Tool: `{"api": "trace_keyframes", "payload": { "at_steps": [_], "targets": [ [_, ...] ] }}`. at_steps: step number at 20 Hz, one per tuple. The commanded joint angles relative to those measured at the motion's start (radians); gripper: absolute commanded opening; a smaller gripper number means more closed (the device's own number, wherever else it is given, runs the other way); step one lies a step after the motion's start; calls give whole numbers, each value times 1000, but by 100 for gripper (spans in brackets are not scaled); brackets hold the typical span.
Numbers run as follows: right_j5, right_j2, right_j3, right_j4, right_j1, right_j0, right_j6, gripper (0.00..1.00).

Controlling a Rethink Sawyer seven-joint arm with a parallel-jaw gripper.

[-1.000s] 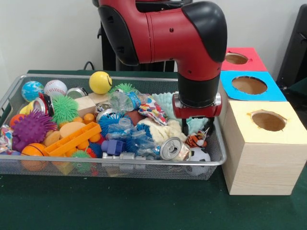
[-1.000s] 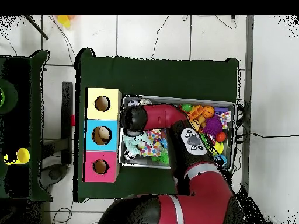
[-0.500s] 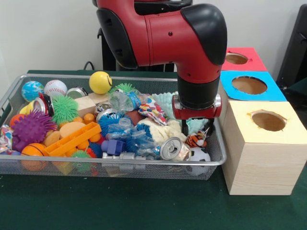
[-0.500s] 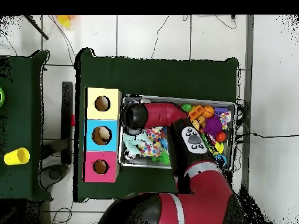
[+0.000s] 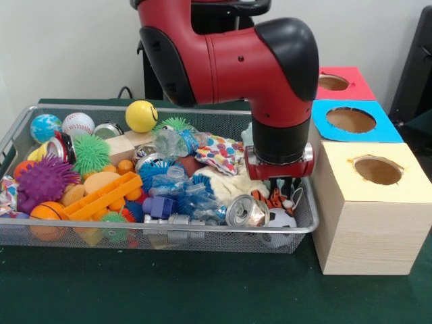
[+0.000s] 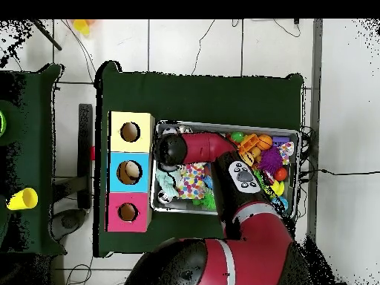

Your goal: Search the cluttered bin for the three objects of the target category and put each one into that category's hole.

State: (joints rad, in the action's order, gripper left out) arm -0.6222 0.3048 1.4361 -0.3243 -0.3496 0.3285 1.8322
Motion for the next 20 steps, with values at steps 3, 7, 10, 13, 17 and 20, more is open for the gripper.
{"api": "trace_keyframes", "payload": {
  "at_steps": [3,7,10,13,17,20],
  "targets": [
    [211,38,-100,-30,65,3,64,0],
    [208,34,-75,-23,40,2,79,0],
    [185,18,-17,-15,-35,-5,106,0],
    [124,17,62,17,-140,-2,123,0],
    [34,37,113,63,-232,10,108,0],
    [-12,39,128,86,-272,11,98,0]
  ]
}}
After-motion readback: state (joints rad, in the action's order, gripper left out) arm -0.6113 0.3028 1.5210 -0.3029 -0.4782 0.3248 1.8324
